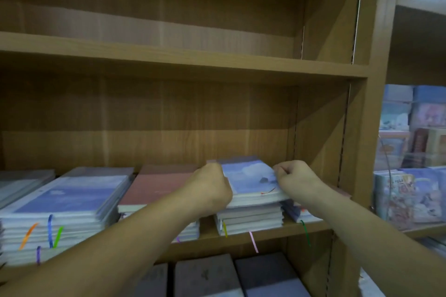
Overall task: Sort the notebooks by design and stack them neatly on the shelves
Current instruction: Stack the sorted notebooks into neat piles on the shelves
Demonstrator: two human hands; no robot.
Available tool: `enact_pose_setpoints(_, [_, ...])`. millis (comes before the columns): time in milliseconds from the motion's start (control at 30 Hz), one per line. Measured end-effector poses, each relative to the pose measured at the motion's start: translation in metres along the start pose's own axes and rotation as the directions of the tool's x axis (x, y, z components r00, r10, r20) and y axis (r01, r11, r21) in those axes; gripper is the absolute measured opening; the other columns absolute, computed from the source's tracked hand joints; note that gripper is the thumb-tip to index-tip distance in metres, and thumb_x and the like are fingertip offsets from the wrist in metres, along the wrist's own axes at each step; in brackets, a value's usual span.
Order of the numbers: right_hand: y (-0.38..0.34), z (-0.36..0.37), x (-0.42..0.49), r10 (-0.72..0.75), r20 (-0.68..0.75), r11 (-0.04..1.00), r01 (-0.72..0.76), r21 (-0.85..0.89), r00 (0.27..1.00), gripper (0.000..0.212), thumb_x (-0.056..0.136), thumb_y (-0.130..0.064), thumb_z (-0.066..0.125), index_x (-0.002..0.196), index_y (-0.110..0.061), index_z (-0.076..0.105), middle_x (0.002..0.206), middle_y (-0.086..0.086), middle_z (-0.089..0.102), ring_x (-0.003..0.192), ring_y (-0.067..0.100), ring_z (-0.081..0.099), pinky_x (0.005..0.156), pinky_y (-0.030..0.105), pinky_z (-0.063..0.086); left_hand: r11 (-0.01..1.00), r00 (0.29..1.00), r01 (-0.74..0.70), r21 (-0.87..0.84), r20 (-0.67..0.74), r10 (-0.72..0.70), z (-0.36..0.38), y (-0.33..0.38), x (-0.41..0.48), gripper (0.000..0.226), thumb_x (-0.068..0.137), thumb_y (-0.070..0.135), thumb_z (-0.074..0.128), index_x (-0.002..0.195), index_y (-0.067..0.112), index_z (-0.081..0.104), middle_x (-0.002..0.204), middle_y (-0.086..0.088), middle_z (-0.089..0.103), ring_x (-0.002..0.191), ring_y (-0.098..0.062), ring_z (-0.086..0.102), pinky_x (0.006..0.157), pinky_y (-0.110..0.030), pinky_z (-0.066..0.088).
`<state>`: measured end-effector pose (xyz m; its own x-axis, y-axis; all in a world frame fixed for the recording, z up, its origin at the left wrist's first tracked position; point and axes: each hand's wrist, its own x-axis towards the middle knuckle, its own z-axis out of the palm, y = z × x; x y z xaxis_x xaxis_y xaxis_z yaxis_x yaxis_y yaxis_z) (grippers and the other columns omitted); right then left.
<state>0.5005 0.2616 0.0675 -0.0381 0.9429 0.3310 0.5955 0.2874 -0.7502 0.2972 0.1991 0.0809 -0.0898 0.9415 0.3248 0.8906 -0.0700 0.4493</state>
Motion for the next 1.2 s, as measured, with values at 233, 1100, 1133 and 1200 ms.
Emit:
enact_pose_setpoints(233, [-0.002, 0.014, 0.013, 0.036, 0.063, 0.981, -0.023, -0.193, 0.997, 0.027, 0.093, -0.01, 0.045, 0.068, -0.014, 0.055, 0.071, 0.006, 0.053, 0.071, 0.025, 0.048, 0.064, 0.032, 0.038, 0.989, 0.999, 0.048, 0.14, -0.016, -0.046, 0.006, -0.012, 0.016, 0.021, 0.101, 0.025, 0.048, 0.113, 0.013, 0.06, 0.116, -0.012, 0.067, 0.111, -0.034, 0.061, 0.094, -0.04, 0.05])
enact_pose_setpoints(1100, [0.015, 0.008, -0.032, -0.119, 0.044, 0.928, 0.127, -0.349, 0.992, 0.07, 0.07, -0.048, 0.089, 0.132, -0.021, 0.067, 0.093, -0.002, 0.071, 0.075, 0.014, 0.068, 0.072, 0.028, 0.055, 0.932, 0.925, -0.275, 0.237, -0.199, 0.323, 0.045, -0.042, -0.035, 0.028, 0.1, 0.045, 0.053, 0.087, 0.024, 0.041, 0.087, -0.005, 0.068, 0.086, -0.029, 0.062, 0.065, -0.036, 0.038])
enact_pose_setpoints(1133, [0.015, 0.009, -0.032, -0.129, 0.041, 0.93, 0.135, -0.343, 0.991, 0.068, 0.071, -0.046, 0.088, 0.131, -0.021, 0.068, 0.09, -0.003, 0.071, 0.075, 0.016, 0.068, 0.076, 0.032, 0.057, 0.931, 0.927, -0.27, 0.246, -0.194, 0.32, 0.044, -0.043, -0.034, 0.028, 0.1, 0.045, 0.054, 0.087, 0.023, 0.042, 0.087, -0.006, 0.068, 0.086, -0.029, 0.062, 0.066, -0.036, 0.038])
enact_pose_setpoints(1200, [0.017, 0.013, -0.034, -0.148, 0.023, 0.928, 0.147, -0.342, 0.989, 0.067, 0.074, -0.045, 0.087, 0.133, -0.021, 0.066, 0.087, -0.002, 0.067, 0.085, 0.02, 0.067, 0.082, 0.032, 0.055, 0.935, 0.933, -0.257, 0.244, -0.191, 0.306, 0.044, -0.042, -0.033, 0.027, 0.1, 0.045, 0.055, 0.09, 0.021, 0.046, 0.087, -0.007, 0.068, 0.086, -0.03, 0.062, 0.068, -0.038, 0.043])
